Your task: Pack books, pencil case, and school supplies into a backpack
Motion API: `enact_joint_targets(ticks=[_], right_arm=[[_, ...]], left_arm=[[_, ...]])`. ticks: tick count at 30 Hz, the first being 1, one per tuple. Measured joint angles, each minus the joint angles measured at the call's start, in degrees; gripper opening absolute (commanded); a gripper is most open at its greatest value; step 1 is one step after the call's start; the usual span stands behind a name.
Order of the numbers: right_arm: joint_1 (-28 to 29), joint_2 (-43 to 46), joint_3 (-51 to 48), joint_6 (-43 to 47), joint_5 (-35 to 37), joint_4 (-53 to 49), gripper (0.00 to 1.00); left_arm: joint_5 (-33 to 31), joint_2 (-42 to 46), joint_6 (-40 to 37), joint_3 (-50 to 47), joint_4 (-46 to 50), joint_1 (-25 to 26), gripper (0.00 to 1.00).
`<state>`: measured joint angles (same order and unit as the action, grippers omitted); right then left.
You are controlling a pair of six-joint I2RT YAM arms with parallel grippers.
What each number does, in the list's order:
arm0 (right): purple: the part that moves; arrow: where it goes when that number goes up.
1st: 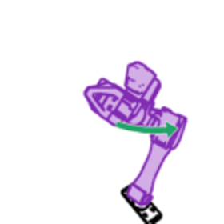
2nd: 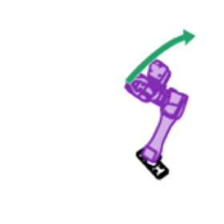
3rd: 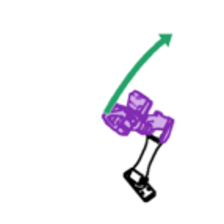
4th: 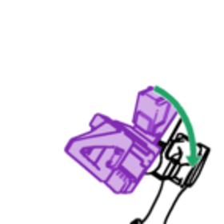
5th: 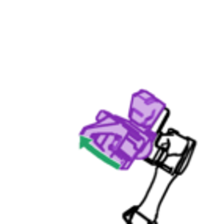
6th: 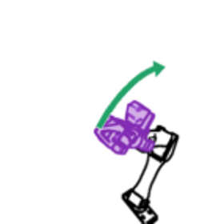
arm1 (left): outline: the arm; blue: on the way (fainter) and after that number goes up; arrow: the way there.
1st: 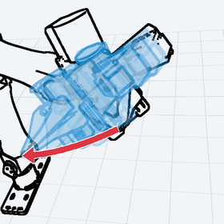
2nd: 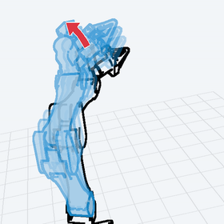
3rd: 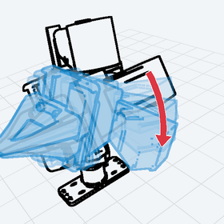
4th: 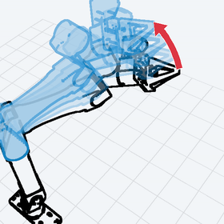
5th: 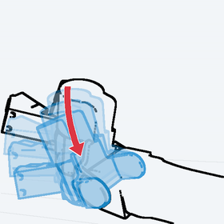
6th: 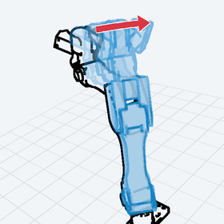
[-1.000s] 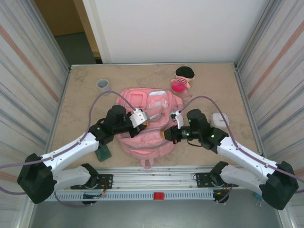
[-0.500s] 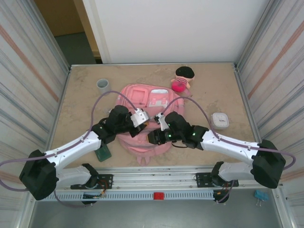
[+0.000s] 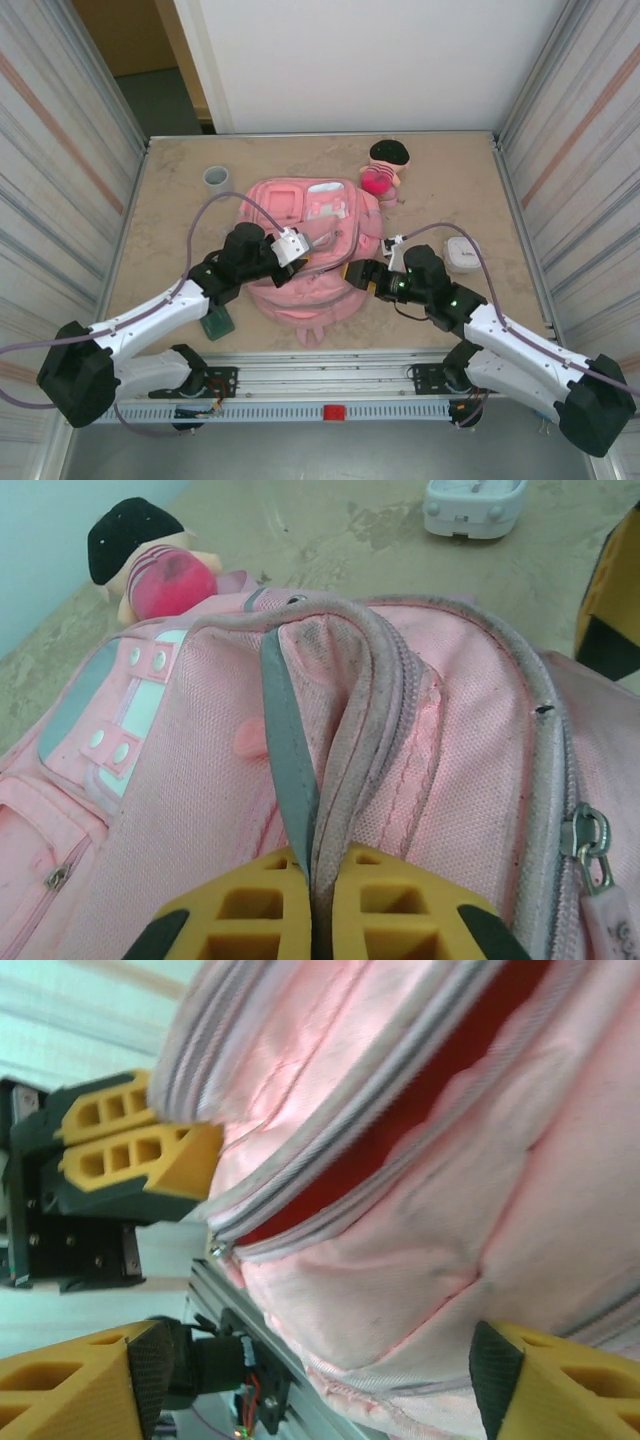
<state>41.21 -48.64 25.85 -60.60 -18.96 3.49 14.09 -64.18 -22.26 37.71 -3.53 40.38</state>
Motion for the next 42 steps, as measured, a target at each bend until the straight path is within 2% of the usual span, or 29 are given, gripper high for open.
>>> enact_joint_targets(ticks=[10, 13, 15, 16, 19, 22, 27, 32, 37, 42], right_arm=[[-0.9, -8.4, 0.8, -6.7, -1.7, 12.1, 0.81], [-0.9, -11.4, 1.1, -8.4, -1.9, 15.0, 0.77], [-1.0, -12.6, 1.3, -9.6, -1.6, 16.9, 0.53], [-1.1, -13.0, 1.4, -9.9, -1.6, 17.6, 0.46], [-1.2, -13.4, 1.5, -11.2, -1.6, 19.3, 0.31], [-1.2, -13.7, 1.5, -11.8, -1.6, 19.3, 0.18], [-1.0, -13.9, 1.5, -12.3, -1.4, 19.2, 0.13], [-0.1, -15.9, 3.5, -11.7, -1.4, 18.8, 0.13], [1.3, -19.0, 6.5, -10.5, -0.8, 18.7, 0.12], [2.6, -21.1, 8.2, -9.6, -0.3, 18.3, 0.12]], left_arm=[[5.7, 0.0, -1.2, 0.0, 1.2, -0.3, 0.04], [7.4, 0.0, -1.7, 0.0, 2.1, -0.3, 0.05], [8.5, 0.0, -1.9, 0.0, 2.4, -0.3, 0.12], [8.9, 0.0, -1.9, 0.0, 2.4, -0.3, 0.17], [9.1, 0.0, -1.6, 0.3, 2.9, -0.3, 0.35], [9.0, 0.4, 1.1, 2.4, 4.6, -0.2, 0.44], [3.8, 5.7, 13.2, 7.0, 10.5, 2.5, 0.47], [-4.7, 13.2, 30.1, 7.7, 18.1, 11.3, 0.48], [-12.5, 16.2, 47.6, 3.9, 23.9, 19.0, 0.5], [-16.8, 14.8, 58.3, 0.7, 27.4, 20.1, 0.52]])
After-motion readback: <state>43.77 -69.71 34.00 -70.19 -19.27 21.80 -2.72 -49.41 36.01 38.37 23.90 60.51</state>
